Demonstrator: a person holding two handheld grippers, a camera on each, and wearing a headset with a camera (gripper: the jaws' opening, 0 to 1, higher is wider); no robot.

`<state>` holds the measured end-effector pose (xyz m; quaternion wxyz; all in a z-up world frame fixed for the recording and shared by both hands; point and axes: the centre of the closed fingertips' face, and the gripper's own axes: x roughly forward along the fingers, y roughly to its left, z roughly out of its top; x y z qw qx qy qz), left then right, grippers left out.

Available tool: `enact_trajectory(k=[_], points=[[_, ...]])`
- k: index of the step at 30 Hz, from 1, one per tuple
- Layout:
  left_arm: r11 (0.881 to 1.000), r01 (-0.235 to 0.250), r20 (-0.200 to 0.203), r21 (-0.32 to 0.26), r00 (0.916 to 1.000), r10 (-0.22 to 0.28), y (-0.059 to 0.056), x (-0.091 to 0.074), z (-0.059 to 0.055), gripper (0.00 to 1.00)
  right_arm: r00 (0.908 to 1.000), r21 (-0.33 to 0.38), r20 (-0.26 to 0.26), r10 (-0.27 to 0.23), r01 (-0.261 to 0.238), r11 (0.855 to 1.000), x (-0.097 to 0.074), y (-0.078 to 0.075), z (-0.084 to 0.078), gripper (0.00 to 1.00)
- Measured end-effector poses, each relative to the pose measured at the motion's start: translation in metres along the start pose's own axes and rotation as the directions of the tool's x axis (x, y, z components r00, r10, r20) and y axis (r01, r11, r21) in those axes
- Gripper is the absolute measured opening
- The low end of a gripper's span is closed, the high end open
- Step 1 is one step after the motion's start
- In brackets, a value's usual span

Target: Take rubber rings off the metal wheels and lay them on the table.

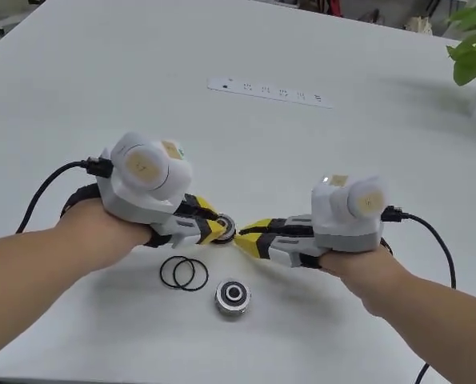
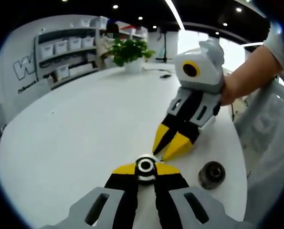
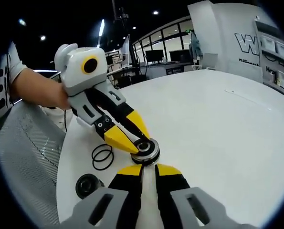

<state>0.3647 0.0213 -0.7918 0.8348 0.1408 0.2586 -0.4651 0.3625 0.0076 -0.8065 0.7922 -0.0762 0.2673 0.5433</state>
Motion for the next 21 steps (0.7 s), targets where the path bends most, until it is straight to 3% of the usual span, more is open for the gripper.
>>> enact_trajectory(k=[9, 21], points=[[1.0, -0.001, 0.001, -0.002, 1.0, 0.001, -0.0002, -0.0003, 0.0002, 0.12, 0.9998, 0.025, 0.01, 0.015, -0.015, 1.0, 0.0078, 0.0048, 0.0028, 0.18], [1.0, -0.002, 0.001, -0.006, 1.0, 0.002, 0.0002, 0.0, 0.0002, 0.12, 0.9997, 0.046, 0.013, 0.022, -0.023, 0.999, 0.0076, 0.0049, 0.0028, 0.14]])
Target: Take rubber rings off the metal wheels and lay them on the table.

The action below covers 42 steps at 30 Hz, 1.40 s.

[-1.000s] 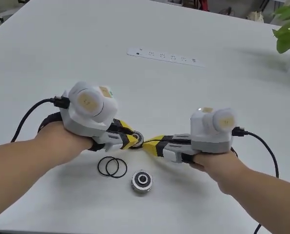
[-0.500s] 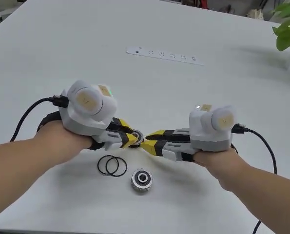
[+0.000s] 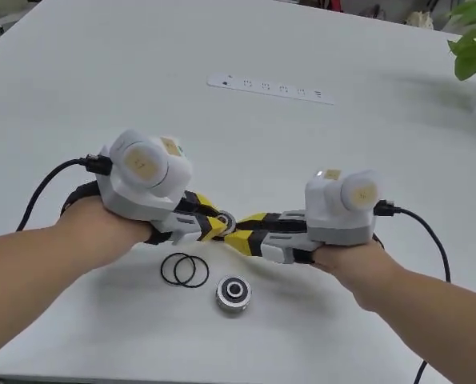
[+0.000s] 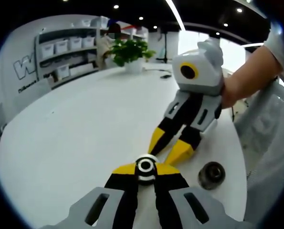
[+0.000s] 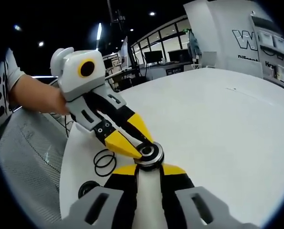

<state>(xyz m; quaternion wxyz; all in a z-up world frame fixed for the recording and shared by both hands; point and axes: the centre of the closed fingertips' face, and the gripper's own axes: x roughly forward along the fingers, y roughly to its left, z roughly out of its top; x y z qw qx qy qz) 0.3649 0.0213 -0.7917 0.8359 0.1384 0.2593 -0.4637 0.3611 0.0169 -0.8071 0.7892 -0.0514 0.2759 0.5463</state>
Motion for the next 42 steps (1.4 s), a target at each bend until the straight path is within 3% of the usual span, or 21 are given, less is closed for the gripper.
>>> enact_trajectory(k=[4, 11, 16, 28, 30, 32, 42], points=[[1.0, -0.002, 0.0, -0.002, 1.0, 0.002, 0.0, 0.0, 0.0, 0.12, 1.0, -0.002, -0.006, 0.001, -0.001, 1.0, -0.002, -0.002, -0.003, 0.05], [1.0, -0.004, 0.001, -0.002, 1.0, 0.004, 0.0, 0.0, 0.0, 0.12, 1.0, 0.027, -0.004, -0.001, 0.001, 1.0, -0.002, -0.001, -0.003, 0.02], [1.0, -0.004, 0.001, 0.0, 1.0, 0.004, 0.001, 0.0, 0.0, 0.12, 1.0, 0.089, 0.007, -0.001, 0.0, 0.996, -0.004, -0.003, -0.003, 0.0], [1.0, -0.007, -0.001, -0.001, 1.0, 0.007, 0.001, 0.0, -0.001, 0.11, 0.9985, 0.26, 0.053, -0.014, -0.001, 0.966, -0.009, -0.009, -0.001, 0.0], [1.0, -0.008, -0.001, -0.002, 1.0, 0.008, 0.001, 0.0, -0.001, 0.11, 0.9975, 0.292, 0.068, -0.017, -0.004, 0.957, -0.01, -0.009, 0.0, 0.0], [1.0, -0.009, -0.003, 0.001, 1.0, 0.009, 0.001, 0.0, -0.001, 0.11, 0.9929, 0.335, 0.117, -0.024, -0.017, 0.942, -0.012, -0.01, 0.009, 0.0], [1.0, -0.021, -0.02, 0.01, 0.9996, 0.021, 0.002, 0.0, -0.001, 0.11, 0.9951, 0.292, 0.096, -0.024, -0.005, 0.956, -0.009, -0.006, 0.013, 0.0]])
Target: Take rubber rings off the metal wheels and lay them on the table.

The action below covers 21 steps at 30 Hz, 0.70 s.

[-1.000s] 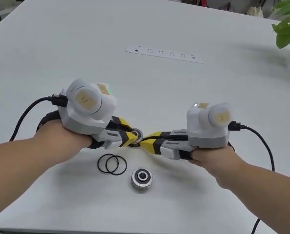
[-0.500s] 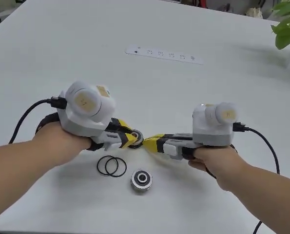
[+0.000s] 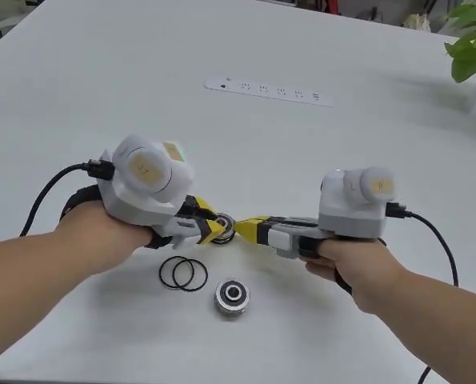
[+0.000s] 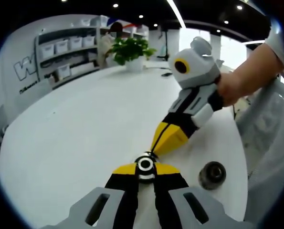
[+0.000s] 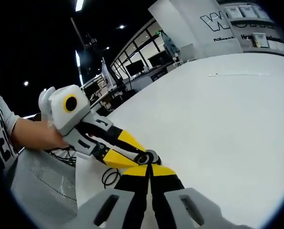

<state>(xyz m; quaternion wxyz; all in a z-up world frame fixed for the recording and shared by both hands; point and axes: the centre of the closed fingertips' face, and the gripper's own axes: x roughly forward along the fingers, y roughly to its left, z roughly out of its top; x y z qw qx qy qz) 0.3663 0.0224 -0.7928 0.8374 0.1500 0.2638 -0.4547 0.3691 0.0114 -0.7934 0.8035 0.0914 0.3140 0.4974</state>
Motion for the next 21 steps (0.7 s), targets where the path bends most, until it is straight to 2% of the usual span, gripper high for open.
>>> enact_trajectory(k=[14, 16, 17, 19, 21], points=[[1.0, -0.004, -0.007, 0.0, 1.0, 0.004, 0.0, 0.0, 0.0, 0.11, 0.9989, -0.023, 0.003, 0.046, -0.046, 0.999, 0.005, 0.014, 0.004, 0.0], [1.0, -0.003, -0.007, 0.0, 1.0, 0.003, 0.0, -0.001, 0.0, 0.11, 0.9983, -0.018, 0.014, 0.057, -0.057, 0.998, 0.005, 0.015, 0.006, 0.0], [1.0, -0.003, -0.007, 0.001, 1.0, 0.003, -0.001, -0.001, 0.0, 0.11, 0.9961, 0.005, 0.039, 0.079, -0.079, 0.997, 0.005, 0.02, 0.011, 0.0], [1.0, -0.001, -0.005, -0.001, 1.0, 0.001, -0.001, -0.001, 0.0, 0.11, 0.9973, -0.035, 0.014, 0.073, -0.072, 0.997, 0.006, 0.022, 0.008, 0.0], [1.0, 0.001, -0.005, -0.001, 1.0, -0.001, -0.001, -0.001, 0.0, 0.11, 0.9972, -0.019, 0.017, 0.073, -0.073, 0.997, 0.006, 0.021, 0.008, 0.0]])
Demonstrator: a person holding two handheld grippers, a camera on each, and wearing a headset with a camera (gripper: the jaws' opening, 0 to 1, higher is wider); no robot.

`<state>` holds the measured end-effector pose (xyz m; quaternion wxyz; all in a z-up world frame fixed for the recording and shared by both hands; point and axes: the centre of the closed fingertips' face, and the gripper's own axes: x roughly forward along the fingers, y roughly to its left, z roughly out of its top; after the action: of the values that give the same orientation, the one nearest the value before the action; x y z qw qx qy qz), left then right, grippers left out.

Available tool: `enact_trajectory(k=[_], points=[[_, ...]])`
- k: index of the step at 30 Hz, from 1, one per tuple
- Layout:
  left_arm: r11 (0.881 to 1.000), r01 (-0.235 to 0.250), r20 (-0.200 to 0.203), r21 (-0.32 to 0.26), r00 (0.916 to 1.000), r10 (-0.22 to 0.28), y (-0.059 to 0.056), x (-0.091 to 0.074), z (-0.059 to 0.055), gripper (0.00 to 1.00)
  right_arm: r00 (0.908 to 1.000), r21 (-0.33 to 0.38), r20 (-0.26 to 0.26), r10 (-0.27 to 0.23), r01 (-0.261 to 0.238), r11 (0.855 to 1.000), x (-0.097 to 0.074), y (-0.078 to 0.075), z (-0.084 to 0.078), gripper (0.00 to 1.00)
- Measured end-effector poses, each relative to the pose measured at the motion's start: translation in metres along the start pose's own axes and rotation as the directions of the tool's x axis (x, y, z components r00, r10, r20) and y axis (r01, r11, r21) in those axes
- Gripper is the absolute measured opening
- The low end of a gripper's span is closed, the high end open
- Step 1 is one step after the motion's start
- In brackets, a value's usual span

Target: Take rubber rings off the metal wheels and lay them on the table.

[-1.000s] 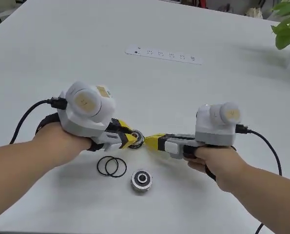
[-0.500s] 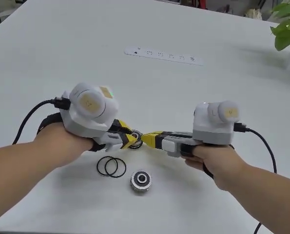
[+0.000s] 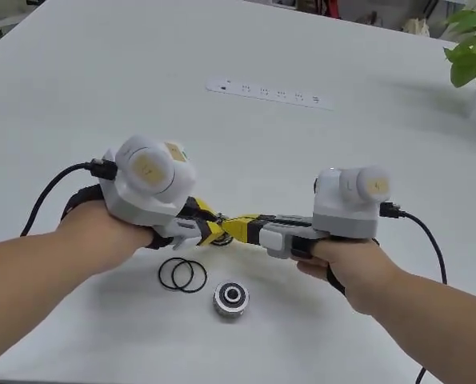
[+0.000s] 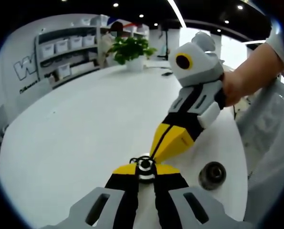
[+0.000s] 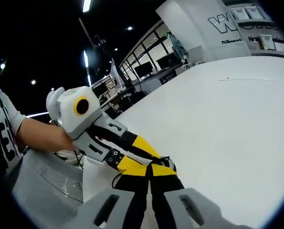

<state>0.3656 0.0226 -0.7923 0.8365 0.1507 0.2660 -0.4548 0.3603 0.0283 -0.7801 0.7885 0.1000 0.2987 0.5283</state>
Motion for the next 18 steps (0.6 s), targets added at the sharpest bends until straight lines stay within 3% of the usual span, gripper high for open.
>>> enact_trajectory(k=[18], points=[[0.999, 0.031, -0.005, 0.022, 0.9995, -0.031, 0.0013, -0.0096, -0.0023, 0.14, 0.9998, -0.003, -0.012, -0.018, 0.018, 1.0, -0.0017, -0.0041, -0.0007, 0.0]])
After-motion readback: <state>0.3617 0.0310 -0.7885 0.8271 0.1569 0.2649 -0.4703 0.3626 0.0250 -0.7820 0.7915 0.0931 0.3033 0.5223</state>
